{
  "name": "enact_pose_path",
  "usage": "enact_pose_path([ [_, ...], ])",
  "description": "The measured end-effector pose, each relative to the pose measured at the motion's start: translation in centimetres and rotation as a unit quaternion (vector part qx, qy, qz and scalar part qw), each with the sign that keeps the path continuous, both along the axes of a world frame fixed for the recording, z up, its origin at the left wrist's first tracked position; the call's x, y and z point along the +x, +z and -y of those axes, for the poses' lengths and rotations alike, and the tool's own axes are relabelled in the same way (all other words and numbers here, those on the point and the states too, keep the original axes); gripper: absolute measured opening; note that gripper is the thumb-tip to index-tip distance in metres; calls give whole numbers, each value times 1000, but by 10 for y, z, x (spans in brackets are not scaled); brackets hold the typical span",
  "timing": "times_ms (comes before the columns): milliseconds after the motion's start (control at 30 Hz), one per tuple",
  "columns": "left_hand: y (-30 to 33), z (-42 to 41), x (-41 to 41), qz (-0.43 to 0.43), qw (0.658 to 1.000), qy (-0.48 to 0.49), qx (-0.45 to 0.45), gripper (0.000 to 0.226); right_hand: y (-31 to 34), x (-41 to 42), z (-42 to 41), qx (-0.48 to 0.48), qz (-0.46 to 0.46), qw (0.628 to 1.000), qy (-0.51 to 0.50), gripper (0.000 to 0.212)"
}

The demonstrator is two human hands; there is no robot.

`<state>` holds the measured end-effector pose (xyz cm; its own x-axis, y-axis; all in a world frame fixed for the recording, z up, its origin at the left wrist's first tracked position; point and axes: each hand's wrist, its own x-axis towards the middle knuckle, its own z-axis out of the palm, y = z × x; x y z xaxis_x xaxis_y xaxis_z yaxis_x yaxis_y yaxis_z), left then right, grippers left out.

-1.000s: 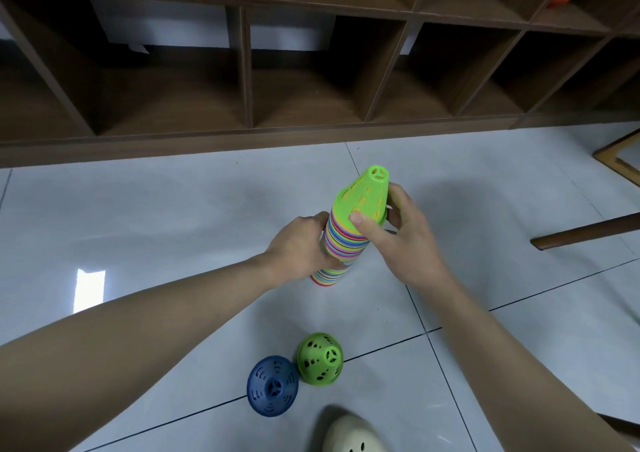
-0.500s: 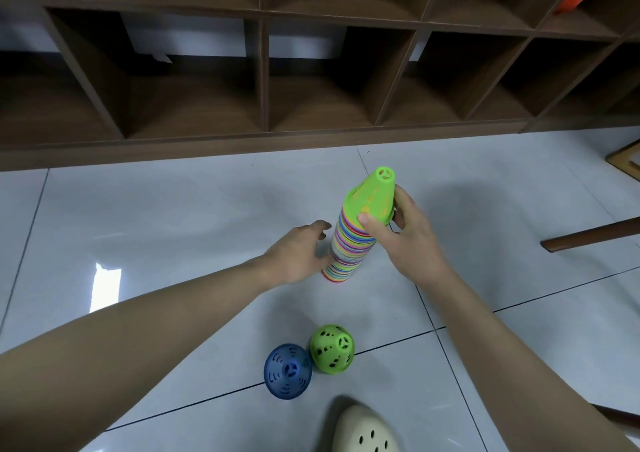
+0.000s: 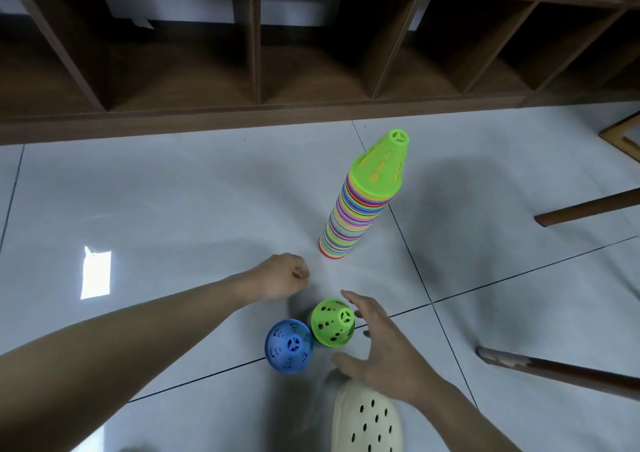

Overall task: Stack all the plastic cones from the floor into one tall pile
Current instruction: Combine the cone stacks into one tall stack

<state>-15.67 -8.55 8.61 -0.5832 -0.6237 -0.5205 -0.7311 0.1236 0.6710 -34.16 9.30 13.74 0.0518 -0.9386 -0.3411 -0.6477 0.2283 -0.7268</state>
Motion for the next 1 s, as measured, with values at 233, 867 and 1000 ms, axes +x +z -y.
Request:
enact_pose_path([
  [233, -14, -20, -16, 29, 997, -45, 48, 28, -23, 9, 10, -75, 14, 997, -18, 66],
  [867, -26, -18, -20, 16, 986, 12, 163, 25, -39, -10, -4, -18, 165, 960, -223, 53],
  [1000, -30, -18, -18, -1, 973, 28, 230, 21, -42, -22, -2, 13, 250, 924, -288, 48],
])
